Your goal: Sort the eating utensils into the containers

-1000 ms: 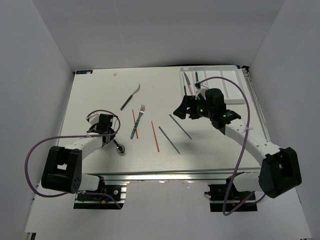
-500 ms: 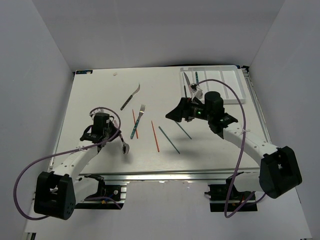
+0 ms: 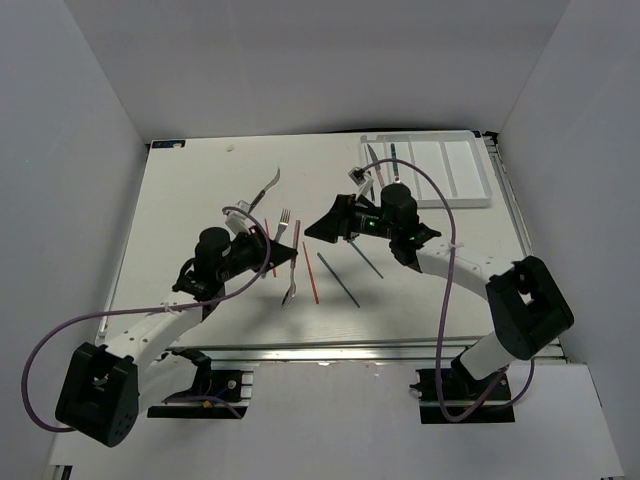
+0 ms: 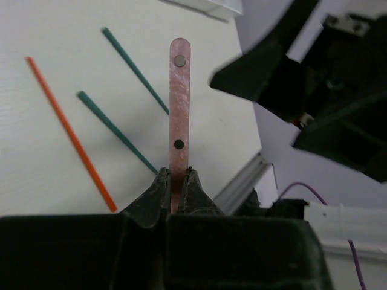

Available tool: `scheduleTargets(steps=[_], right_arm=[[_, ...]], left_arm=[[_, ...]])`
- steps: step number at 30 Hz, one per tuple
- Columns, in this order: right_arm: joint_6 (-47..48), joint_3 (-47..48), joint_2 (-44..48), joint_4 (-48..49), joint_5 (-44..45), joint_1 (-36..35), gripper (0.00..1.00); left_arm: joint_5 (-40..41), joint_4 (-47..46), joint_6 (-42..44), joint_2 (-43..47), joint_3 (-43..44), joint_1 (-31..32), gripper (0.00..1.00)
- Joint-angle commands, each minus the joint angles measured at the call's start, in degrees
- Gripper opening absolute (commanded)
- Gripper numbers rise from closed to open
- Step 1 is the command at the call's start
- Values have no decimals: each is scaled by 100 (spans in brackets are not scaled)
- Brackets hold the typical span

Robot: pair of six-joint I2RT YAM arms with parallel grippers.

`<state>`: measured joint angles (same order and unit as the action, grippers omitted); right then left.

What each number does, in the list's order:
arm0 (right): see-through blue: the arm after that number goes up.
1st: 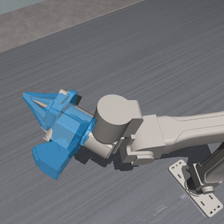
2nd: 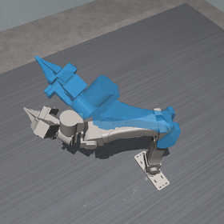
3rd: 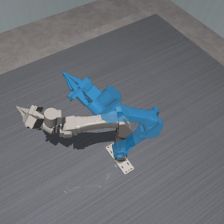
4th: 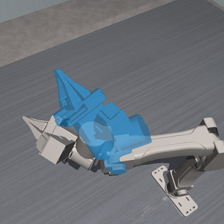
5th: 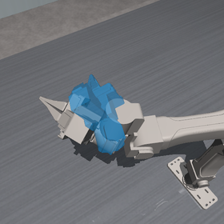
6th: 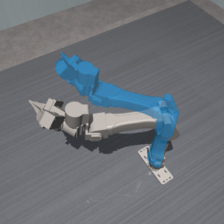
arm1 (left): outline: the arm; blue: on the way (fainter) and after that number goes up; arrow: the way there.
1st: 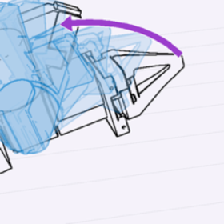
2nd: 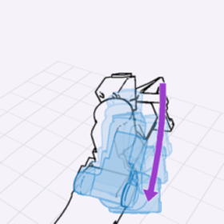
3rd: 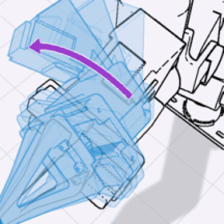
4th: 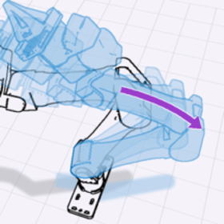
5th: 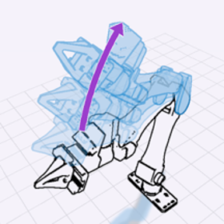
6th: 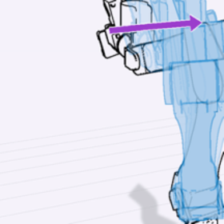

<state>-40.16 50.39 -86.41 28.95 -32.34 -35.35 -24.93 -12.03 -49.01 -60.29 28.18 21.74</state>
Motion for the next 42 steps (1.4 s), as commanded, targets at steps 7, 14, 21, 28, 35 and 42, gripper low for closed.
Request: scheduleTargets(steps=[7,14,21,28,35,42], right_arm=[[-483,252,-411,1033,-97,-50,84],[-598,68,-385,1402,-351,-130,82],[-818,-82,-543,1921,-493,-217,64],[-1177,-170,-763,2720,-835,-209,23],[-952,76,-773,2293,-829,37,0],[912,1936,-892,-2478,1711,1256,0]], left_arm=[[-777,-2399,-977,-70,-621,243,0],[-724,-2611,-1005,-281,-586,358,0],[-829,-3068,-1251,-440,-533,419,0],[-838,-2999,-1190,-431,-419,437,0],[99,-308,-147,-90,420,428,95],[4291,4839,1648,508,2717,428,98]])
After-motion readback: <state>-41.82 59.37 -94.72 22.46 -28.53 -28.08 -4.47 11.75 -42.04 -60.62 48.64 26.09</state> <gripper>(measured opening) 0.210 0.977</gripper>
